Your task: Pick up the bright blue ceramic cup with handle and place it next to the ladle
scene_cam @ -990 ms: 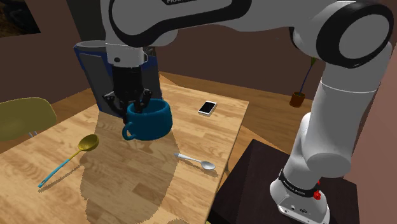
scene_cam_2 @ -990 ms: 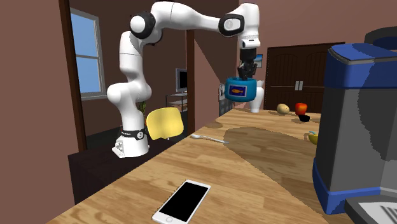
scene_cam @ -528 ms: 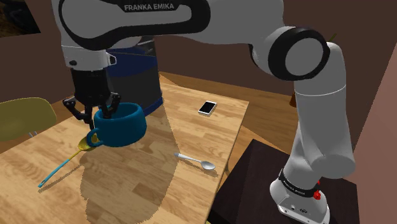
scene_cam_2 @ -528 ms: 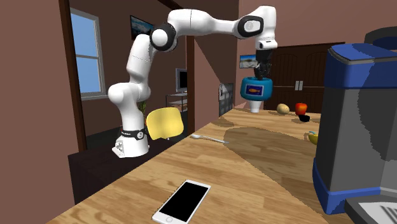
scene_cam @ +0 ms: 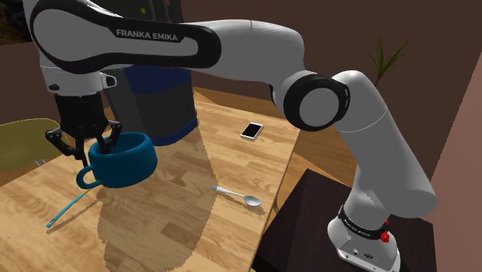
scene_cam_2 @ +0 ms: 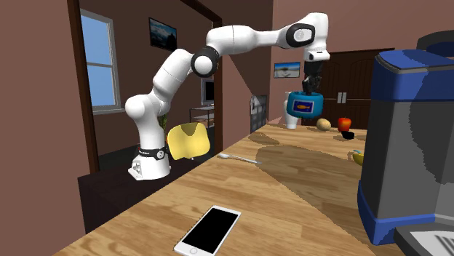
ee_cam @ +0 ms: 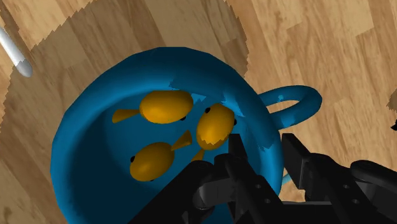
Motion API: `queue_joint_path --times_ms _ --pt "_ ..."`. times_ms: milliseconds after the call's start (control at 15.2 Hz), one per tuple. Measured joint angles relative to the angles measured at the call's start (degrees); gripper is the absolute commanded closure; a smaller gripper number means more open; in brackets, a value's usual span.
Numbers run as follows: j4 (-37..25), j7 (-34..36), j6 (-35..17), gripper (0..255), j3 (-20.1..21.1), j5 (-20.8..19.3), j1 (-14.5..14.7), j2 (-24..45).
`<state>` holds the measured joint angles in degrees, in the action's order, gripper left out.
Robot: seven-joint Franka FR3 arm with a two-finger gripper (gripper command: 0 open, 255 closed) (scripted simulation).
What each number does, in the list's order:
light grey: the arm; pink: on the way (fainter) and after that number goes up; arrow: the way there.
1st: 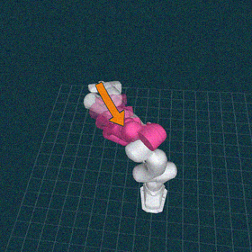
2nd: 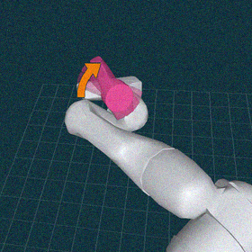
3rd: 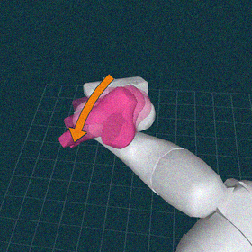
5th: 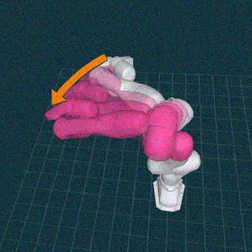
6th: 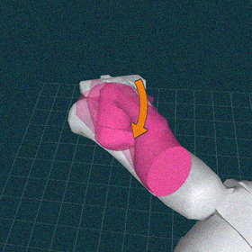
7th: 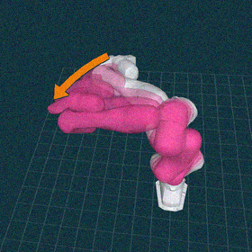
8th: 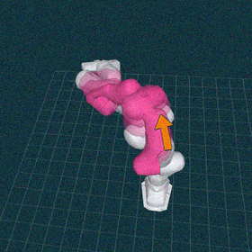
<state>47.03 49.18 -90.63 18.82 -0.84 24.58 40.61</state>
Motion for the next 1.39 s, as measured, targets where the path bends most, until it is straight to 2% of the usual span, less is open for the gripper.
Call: queue_joint_path --times_ms 528,1386 --pt "12.29 -0.91 -8.74 255 0.20 0.81 -1.84 -3.36" --pt "22.58 -2.06 -18.73 255 0.04 1.03 -2.85 -3.47"
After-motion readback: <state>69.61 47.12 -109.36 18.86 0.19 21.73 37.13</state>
